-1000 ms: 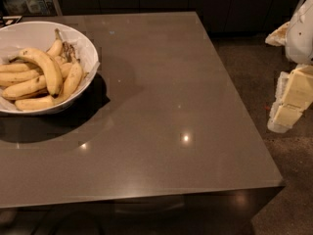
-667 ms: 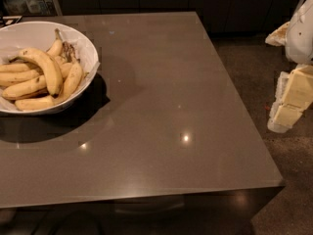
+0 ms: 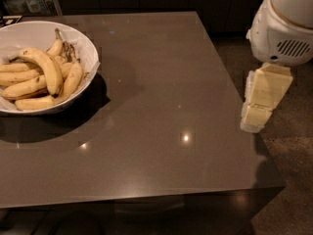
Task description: Pick banana from white bowl
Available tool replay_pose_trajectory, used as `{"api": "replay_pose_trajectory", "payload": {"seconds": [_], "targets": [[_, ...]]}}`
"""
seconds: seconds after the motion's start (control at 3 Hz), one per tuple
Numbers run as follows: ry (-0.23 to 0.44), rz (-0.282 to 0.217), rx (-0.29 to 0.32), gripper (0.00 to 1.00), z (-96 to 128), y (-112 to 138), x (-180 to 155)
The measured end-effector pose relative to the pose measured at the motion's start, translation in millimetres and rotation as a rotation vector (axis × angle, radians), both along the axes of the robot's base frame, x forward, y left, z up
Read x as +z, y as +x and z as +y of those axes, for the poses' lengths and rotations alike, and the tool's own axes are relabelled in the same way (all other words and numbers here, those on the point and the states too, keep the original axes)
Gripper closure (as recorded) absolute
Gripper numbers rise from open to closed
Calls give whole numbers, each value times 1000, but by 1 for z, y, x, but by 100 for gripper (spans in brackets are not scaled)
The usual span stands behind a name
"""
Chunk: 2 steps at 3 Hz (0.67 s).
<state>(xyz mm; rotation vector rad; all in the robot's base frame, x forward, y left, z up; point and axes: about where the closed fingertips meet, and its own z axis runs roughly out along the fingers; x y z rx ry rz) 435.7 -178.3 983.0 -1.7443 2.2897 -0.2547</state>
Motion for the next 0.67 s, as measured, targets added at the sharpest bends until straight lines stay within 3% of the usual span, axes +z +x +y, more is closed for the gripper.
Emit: {"api": "replay_pose_trajectory", "payload": {"seconds": [0.33, 0.67], "targets": [[-96, 5, 20, 0, 41, 7, -1], [-134, 3, 112, 0, 83, 9, 3]]}}
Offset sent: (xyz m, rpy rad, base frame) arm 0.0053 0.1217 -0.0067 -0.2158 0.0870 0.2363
